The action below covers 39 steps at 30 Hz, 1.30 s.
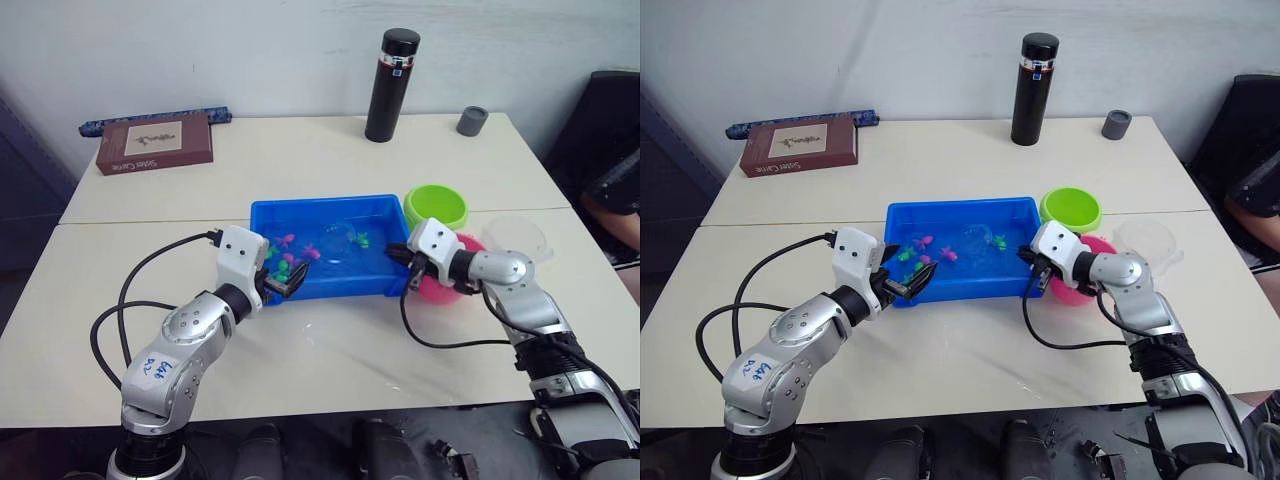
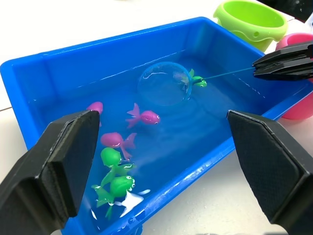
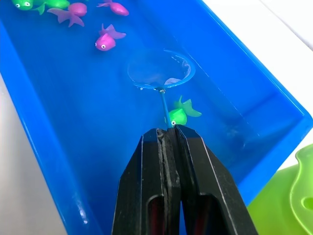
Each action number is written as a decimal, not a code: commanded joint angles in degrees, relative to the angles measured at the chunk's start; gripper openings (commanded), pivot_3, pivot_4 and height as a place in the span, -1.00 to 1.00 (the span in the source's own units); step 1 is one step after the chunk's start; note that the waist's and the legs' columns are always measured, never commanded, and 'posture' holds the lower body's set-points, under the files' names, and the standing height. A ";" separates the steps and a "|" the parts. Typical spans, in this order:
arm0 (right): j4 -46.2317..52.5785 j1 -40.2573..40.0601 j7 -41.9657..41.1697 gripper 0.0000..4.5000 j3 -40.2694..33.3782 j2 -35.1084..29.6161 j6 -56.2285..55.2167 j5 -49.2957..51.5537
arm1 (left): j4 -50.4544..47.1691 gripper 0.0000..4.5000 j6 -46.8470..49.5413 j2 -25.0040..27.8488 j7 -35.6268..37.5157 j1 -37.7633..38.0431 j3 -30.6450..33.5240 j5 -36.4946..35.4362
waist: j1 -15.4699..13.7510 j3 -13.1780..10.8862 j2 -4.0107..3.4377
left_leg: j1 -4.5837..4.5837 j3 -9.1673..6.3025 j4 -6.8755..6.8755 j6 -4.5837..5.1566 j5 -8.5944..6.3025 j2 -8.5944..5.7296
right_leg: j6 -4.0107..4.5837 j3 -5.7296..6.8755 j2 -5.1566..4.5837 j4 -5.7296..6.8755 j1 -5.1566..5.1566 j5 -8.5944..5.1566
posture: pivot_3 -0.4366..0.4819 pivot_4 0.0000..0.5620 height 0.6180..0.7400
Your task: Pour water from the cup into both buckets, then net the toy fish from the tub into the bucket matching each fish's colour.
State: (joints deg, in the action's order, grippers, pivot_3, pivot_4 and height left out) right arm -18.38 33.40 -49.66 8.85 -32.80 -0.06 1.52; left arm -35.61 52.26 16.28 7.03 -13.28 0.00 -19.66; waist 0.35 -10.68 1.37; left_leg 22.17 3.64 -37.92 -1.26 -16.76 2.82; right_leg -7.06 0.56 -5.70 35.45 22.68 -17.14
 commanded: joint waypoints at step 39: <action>16.04 -2.65 -2.55 -1.00 -4.02 2.67 23.29 9.87 | -3.54 0.99 -0.15 -1.05 -0.58 0.54 -0.33 0.13 | -0.04 0.00 0.00 | 0.01 0.00 0.13 -0.01 -0.08 0.02 | 0.07 0.06 -0.09 -0.10 0.03 -0.04 | -0.05 -0.47 1.00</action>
State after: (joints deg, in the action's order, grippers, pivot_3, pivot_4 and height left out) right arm -3.78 29.51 -52.66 7.42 -29.43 21.75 9.64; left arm -37.41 52.52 15.49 6.39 -12.83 -0.43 -19.68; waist 0.31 -10.68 1.37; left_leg 22.17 3.64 -37.78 -1.27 -16.84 2.84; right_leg -6.99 0.62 -5.80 35.35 22.71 -17.17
